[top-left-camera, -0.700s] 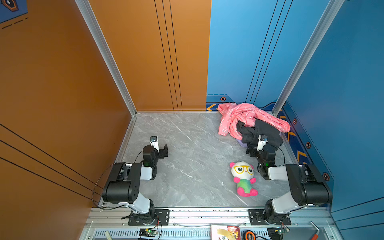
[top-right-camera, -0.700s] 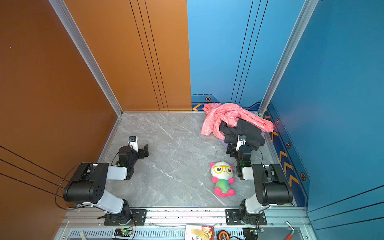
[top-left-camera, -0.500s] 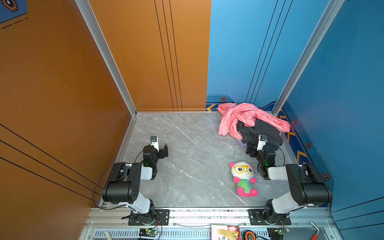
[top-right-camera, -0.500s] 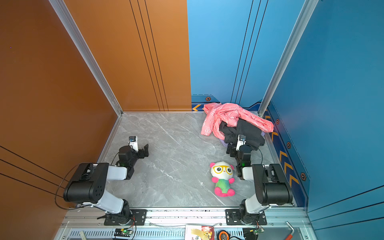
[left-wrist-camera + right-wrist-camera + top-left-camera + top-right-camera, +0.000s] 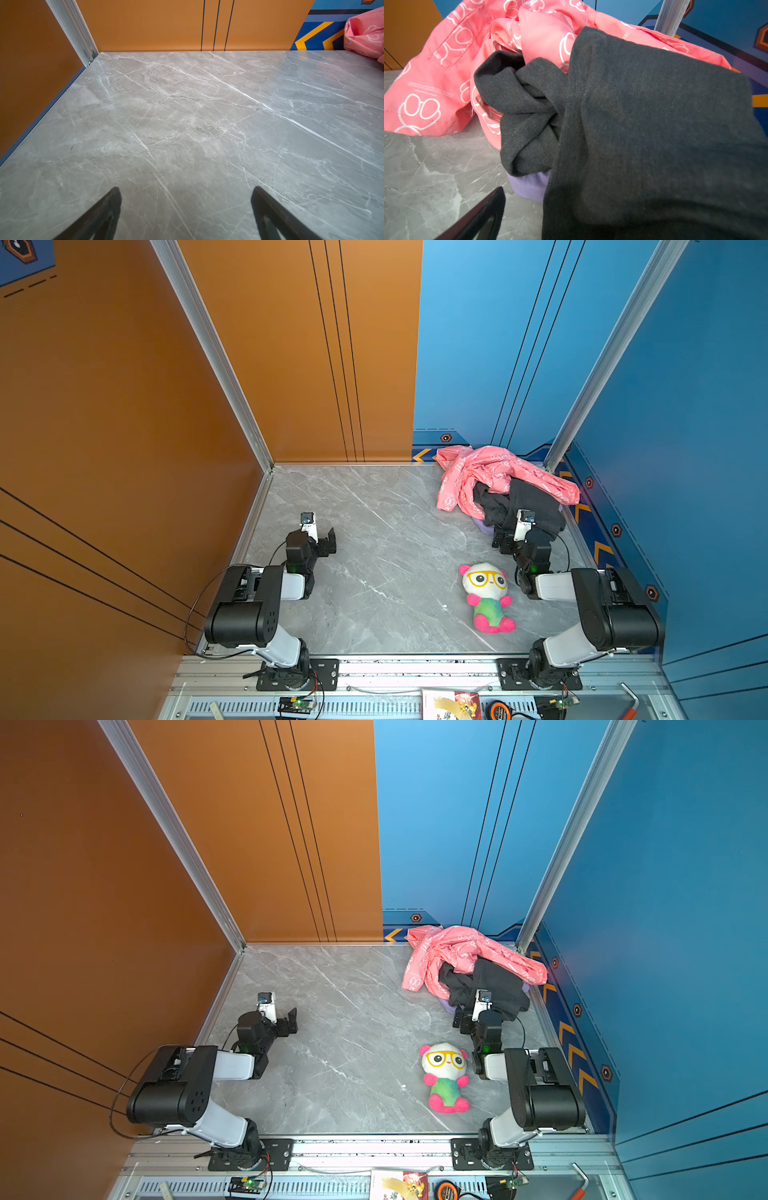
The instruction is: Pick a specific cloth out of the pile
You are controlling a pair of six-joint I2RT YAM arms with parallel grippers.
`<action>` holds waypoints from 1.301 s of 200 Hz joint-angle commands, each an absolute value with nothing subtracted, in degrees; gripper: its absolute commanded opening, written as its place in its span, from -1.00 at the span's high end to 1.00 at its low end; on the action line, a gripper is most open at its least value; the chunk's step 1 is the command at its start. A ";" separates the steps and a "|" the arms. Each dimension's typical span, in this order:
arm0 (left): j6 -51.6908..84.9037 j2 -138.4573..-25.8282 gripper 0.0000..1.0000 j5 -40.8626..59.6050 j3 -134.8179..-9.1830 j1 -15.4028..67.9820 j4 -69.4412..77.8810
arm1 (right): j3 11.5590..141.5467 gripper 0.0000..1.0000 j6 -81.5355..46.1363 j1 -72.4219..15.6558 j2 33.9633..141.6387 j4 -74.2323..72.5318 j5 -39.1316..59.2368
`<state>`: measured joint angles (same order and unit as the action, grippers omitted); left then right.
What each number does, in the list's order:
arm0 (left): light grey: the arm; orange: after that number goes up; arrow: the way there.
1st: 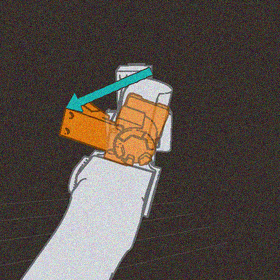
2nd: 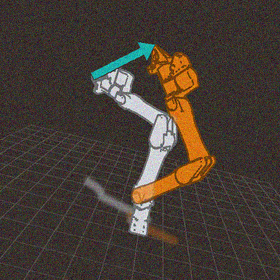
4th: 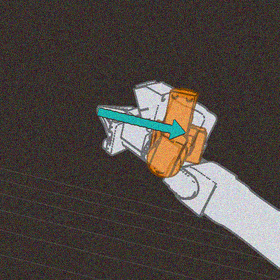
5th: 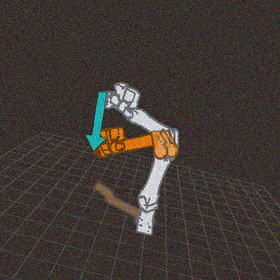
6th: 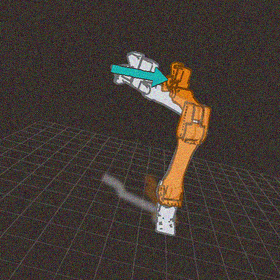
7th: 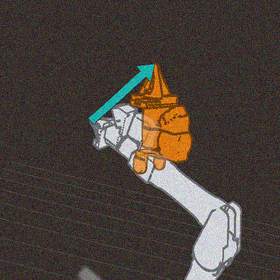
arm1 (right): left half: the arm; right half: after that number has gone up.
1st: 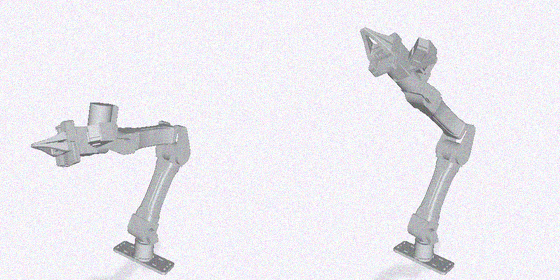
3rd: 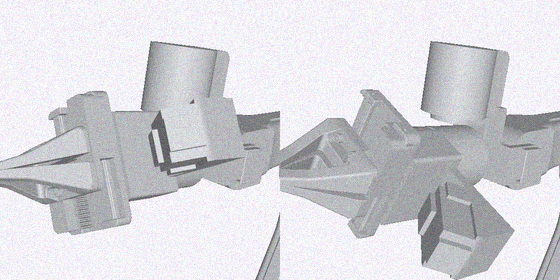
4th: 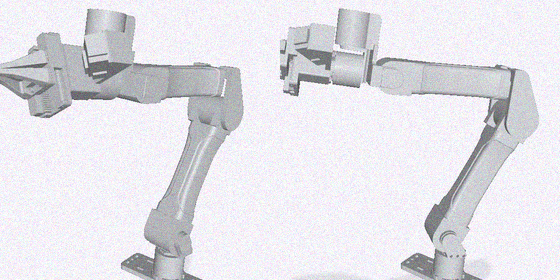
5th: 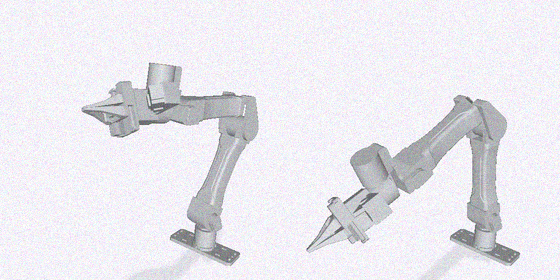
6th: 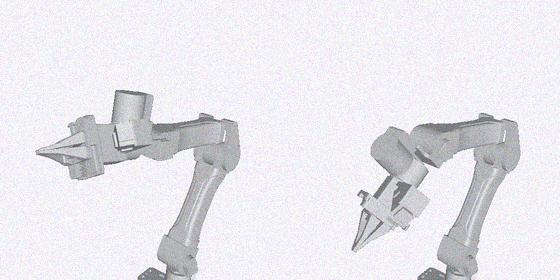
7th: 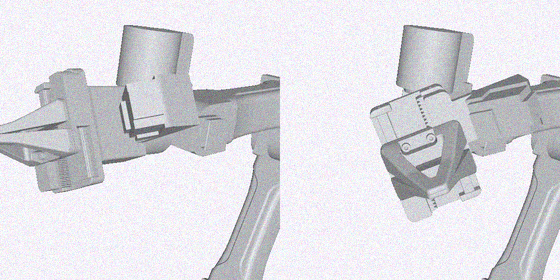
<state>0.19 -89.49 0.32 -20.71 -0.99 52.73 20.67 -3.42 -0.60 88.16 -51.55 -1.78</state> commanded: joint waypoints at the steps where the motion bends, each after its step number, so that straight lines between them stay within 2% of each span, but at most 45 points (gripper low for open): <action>1: -0.66 -89.72 -0.96 0.75 -21.71 -0.53 53.17 | 21.51 -1.00 -3.52 -0.44 88.77 -52.01 -2.66; 60: -0.30 -89.67 -0.96 0.44 -21.69 -0.76 53.17 | 21.45 -1.00 -3.51 -0.48 88.73 -52.03 -2.75; 82: -1.08 -89.33 -0.96 0.30 -21.79 -0.30 52.83 | 21.61 -1.00 -2.67 -2.01 87.20 -50.46 -5.95; 101: -3.75 -85.72 -0.96 -0.02 -22.09 1.80 48.94 | 23.26 -1.00 -1.97 -3.53 82.70 -43.51 -9.54; 142: -7.47 -72.70 -0.96 -15.16 -20.28 9.20 44.22 | 31.45 -1.00 -2.46 -4.80 72.79 -21.22 -13.03; 170: -6.46 -60.47 -0.96 -20.49 -22.65 11.31 34.36 | 37.31 -1.00 -1.02 -6.54 68.53 -10.33 -16.31; 201: -0.25 -51.17 -0.96 -26.59 -32.43 10.33 11.77 | 41.80 -1.00 1.80 -8.32 64.76 -4.70 -16.30; 231: 2.32 -48.82 -0.96 -24.06 -42.99 8.49 -9.32 | 48.96 -1.00 3.23 -10.24 65.26 3.82 -15.21; 260: 6.76 -48.24 -0.96 -20.09 -45.95 8.17 -13.91 | 54.88 -1.00 7.63 -14.18 68.74 11.17 -13.90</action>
